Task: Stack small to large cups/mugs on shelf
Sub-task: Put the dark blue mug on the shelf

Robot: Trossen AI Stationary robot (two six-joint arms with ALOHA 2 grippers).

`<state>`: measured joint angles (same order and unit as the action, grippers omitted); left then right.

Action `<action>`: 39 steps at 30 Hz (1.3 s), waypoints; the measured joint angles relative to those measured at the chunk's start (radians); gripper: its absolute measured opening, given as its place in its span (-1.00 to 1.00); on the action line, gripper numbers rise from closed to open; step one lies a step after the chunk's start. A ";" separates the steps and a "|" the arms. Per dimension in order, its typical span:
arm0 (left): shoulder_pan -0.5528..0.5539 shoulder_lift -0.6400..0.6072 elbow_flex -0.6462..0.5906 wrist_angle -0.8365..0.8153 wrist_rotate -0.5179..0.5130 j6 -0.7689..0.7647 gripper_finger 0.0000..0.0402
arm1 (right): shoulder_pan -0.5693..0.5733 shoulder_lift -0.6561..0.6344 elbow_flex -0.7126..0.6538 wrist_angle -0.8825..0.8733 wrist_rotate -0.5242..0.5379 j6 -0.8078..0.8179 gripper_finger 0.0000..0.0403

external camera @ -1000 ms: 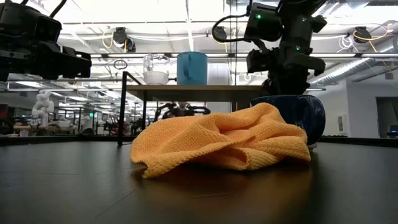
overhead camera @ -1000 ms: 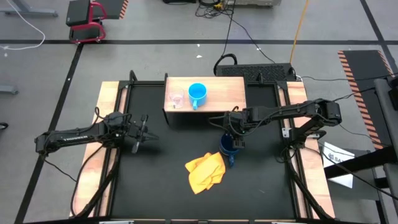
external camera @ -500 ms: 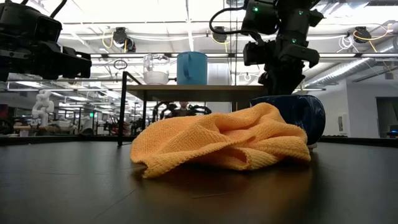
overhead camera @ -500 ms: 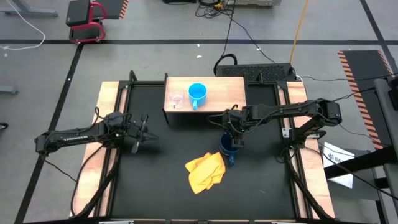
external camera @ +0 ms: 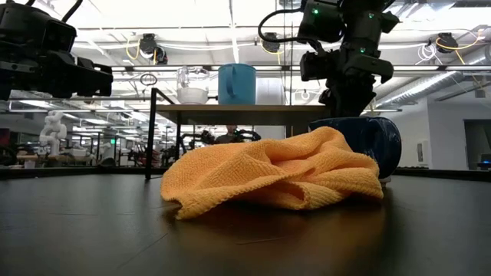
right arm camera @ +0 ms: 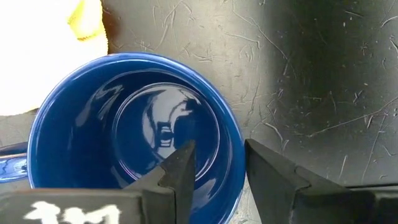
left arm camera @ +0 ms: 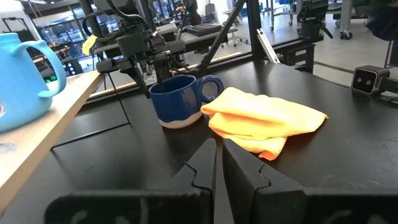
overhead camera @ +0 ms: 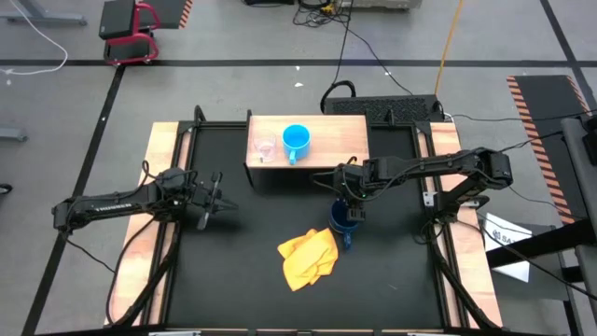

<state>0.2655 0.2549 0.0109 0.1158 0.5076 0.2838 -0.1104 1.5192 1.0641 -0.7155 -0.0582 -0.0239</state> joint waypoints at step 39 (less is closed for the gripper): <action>0.000 0.000 0.000 -0.004 0.000 0.001 -0.85 | 0.000 0.000 0.001 0.000 0.003 -0.020 -0.92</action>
<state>0.2655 0.2548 0.0109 0.1122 0.5074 0.2844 -0.1104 1.5192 1.0649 -0.7151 -0.0556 -0.0441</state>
